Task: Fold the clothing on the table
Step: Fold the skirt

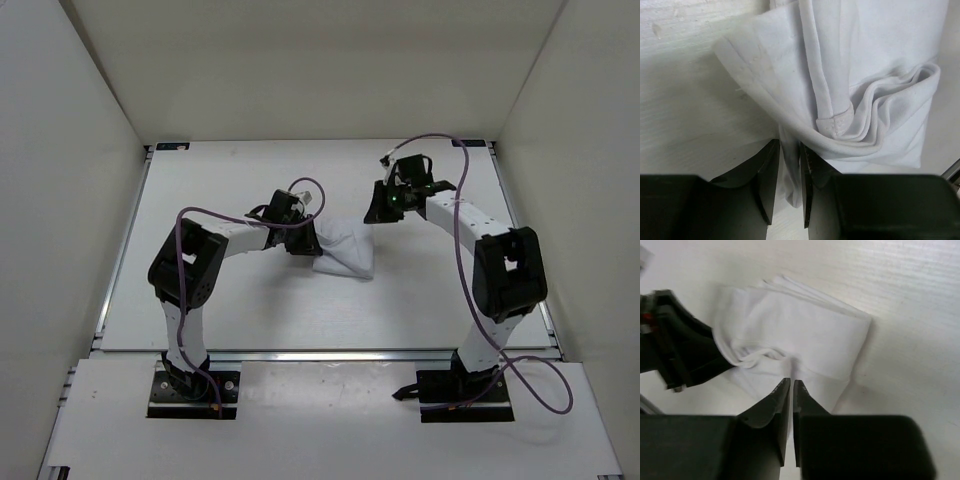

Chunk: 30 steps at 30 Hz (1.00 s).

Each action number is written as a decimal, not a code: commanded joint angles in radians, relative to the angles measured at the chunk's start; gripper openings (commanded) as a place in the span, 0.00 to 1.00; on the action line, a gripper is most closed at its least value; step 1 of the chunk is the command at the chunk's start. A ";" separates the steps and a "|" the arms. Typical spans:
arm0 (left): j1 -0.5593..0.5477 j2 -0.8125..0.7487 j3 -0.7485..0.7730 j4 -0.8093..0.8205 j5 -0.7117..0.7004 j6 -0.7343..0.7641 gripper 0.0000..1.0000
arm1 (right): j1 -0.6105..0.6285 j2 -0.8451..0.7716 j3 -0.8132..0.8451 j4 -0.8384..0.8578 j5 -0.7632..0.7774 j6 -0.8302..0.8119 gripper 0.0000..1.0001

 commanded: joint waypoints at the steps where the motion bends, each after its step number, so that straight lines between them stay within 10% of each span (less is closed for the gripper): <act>1: -0.024 -0.049 -0.026 -0.050 -0.026 0.013 0.34 | 0.035 0.073 -0.017 -0.001 0.015 -0.033 0.02; 30: 0.070 -0.011 0.003 -0.032 0.043 -0.028 0.35 | 0.303 0.081 -0.014 -0.060 -0.122 -0.053 0.01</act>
